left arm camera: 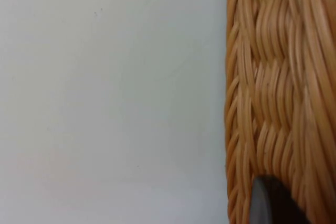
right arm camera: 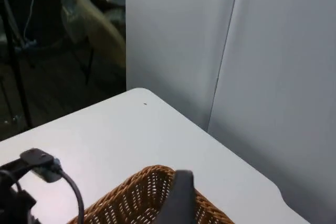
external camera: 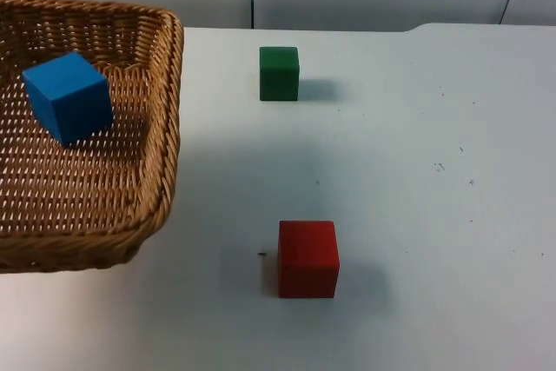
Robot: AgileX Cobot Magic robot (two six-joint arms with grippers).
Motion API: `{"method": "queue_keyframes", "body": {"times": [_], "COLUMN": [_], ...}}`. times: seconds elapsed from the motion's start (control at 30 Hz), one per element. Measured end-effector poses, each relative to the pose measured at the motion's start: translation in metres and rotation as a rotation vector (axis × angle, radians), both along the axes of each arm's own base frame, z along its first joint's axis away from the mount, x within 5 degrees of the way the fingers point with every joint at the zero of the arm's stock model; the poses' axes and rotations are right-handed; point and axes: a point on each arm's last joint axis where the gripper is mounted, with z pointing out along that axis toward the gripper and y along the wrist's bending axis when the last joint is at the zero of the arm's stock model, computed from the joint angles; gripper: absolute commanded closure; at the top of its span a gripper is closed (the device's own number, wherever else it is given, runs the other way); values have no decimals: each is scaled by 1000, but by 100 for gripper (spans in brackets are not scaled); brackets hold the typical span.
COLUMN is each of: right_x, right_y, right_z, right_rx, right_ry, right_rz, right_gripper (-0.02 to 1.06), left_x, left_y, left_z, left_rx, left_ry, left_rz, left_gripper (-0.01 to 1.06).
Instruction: Pick up the basket with the left hand and place the blue cube into the basket with the right hand.
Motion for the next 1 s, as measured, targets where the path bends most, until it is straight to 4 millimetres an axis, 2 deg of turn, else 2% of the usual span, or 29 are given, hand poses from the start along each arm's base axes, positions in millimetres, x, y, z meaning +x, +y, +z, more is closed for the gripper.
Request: {"method": "queue_keyframes", "body": {"times": [0.1, 0.23, 0.4, 0.53, 0.7, 1.0], "right_x": [-10, -35, -48, -54, -58, -64], "right_y": [-11, -41, -58, -65, -72, -81], "right_z": [-3, -12, -22, -28, -24, -18], "right_rx": [11, 46, 48, 41, 40, 50], "right_ry": [-10, -38, -34, -29, -28, -36], "right_rz": [12, 44, 52, 52, 43, 34], "right_gripper": [31, 31, 31, 31, 31, 31], "left_x": [6, 21, 35, 46, 60, 68], "left_y": [2, 6, 8, 5, -1, 4], "left_z": [-6, -21, -34, -43, -59, -81], "left_rx": [-9, -35, -74, -77, -69, -45], "left_ry": [18, 40, 35, 29, 38, 36], "left_rz": [4, -1, -1, -33, -63, -24], "left_gripper": [105, 105, 105, 105, 105, 105]}}
